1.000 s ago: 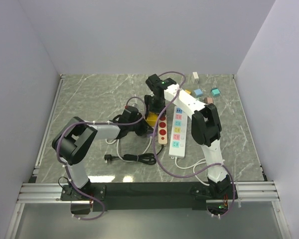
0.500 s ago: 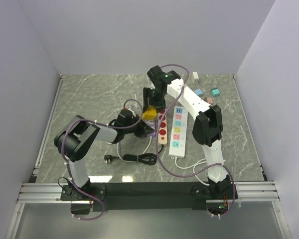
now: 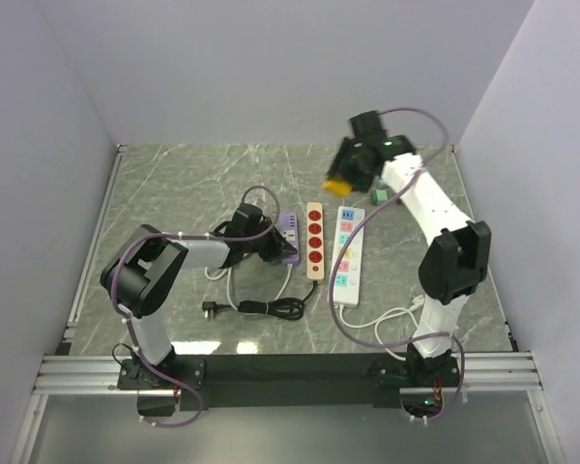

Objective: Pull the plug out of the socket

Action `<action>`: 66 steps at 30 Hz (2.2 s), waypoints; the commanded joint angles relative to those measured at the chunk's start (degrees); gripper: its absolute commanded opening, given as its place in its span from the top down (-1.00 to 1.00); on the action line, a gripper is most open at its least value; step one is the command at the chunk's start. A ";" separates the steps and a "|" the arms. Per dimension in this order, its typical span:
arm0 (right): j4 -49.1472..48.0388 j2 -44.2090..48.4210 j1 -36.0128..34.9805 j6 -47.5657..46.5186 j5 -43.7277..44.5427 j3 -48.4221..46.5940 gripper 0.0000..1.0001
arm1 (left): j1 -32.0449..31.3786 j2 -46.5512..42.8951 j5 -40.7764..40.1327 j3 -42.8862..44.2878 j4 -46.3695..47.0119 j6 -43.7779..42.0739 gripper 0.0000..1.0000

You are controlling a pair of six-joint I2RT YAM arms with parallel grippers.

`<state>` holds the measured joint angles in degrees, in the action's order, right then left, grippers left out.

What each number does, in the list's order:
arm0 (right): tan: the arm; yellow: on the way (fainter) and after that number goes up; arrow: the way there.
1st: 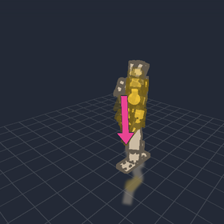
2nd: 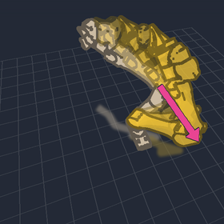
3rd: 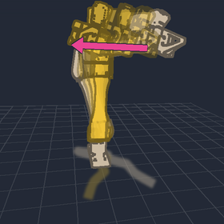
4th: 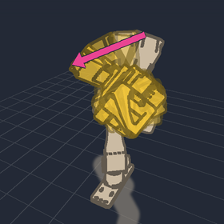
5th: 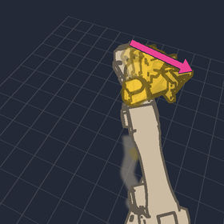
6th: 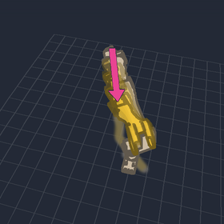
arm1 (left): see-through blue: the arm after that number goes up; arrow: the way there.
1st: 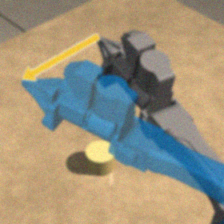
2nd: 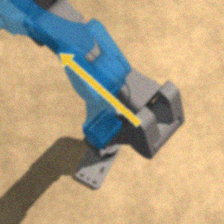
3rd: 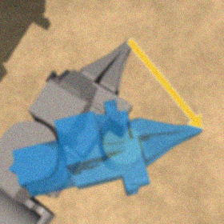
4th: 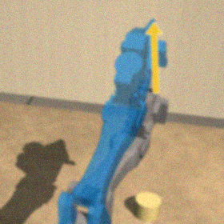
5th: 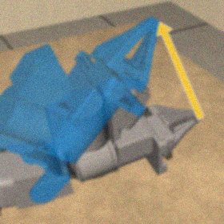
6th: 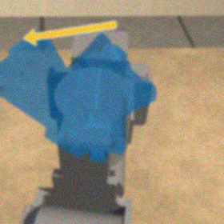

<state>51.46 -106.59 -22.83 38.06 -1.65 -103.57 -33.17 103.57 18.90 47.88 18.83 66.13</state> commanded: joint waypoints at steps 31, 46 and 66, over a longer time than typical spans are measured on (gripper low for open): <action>-15.69 -17.33 29.42 12.82 2.27 1.45 1.00 | -0.23 -15.68 -10.46 12.85 -29.81 -8.82 0.99; -15.69 -18.33 30.04 11.25 -4.06 -5.53 -0.82 | 0.03 -16.03 -10.99 12.15 -29.99 -8.12 0.99; -12.60 22.52 14.67 -9.94 -11.80 20.58 -0.91 | 0.21 -23.49 -14.23 16.72 -36.49 -15.32 -0.99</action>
<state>37.76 -91.74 -5.13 31.90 -11.70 -87.66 -33.19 83.64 6.63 61.56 -15.94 53.76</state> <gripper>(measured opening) 0.954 0.994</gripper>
